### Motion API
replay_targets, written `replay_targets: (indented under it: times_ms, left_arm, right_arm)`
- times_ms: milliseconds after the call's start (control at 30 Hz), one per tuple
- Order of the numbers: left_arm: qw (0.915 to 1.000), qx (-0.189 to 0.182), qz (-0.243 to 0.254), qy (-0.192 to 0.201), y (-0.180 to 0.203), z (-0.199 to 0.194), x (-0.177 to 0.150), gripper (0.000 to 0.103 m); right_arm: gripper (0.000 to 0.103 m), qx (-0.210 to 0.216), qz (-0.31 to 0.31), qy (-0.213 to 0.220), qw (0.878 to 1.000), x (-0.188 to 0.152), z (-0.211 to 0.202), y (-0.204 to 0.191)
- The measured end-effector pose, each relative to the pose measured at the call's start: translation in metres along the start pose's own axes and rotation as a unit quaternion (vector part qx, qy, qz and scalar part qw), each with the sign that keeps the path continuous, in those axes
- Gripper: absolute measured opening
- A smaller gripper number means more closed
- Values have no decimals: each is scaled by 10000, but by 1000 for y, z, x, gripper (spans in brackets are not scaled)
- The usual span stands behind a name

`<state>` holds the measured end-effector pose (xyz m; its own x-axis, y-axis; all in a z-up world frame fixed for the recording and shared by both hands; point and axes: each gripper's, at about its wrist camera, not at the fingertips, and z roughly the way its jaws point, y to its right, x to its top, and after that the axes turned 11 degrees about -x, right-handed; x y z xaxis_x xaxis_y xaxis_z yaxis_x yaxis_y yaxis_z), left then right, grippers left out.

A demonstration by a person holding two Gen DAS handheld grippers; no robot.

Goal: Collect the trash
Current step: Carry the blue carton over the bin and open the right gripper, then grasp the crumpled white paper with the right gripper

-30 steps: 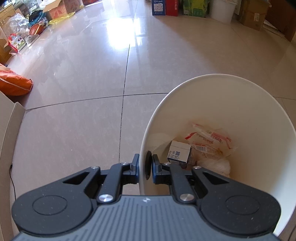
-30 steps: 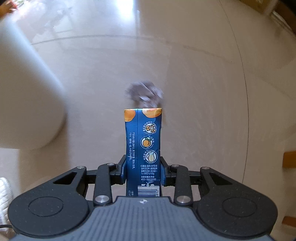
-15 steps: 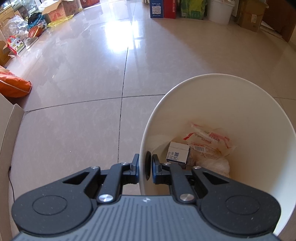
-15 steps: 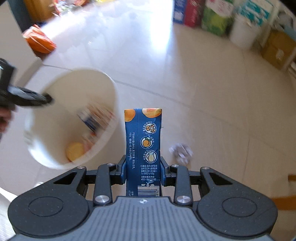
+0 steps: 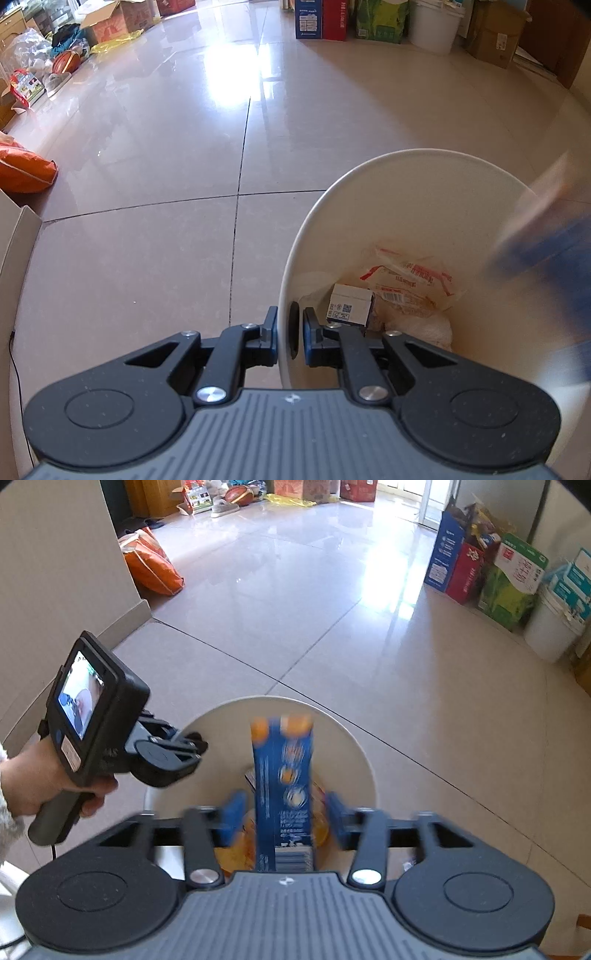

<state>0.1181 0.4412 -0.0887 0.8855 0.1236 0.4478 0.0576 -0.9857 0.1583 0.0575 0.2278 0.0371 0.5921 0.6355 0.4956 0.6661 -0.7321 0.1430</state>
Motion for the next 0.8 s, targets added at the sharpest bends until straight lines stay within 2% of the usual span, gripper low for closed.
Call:
replay_targets:
  times_ms: [200,467,667,800]
  left_arm:
    - [10000,-32,-13,3,-2,-1,2,10]
    - [10000,-45,-65,-15,-4,-1,3,10]
    - [9999,-59,-90,-23,-6,-3,5,10]
    - [10000,-47,-72,-38,-5,-1,3,10]
  right_arm:
    - [76,-124,166,-13,9998,-2,4,7]
    - [81,-514,539,18,9972,-19,14,37]
    - [82,-834,1085,-77,9906,-51,29,80]
    - [87,-1061,1387,-130,9846,-80,47,107]
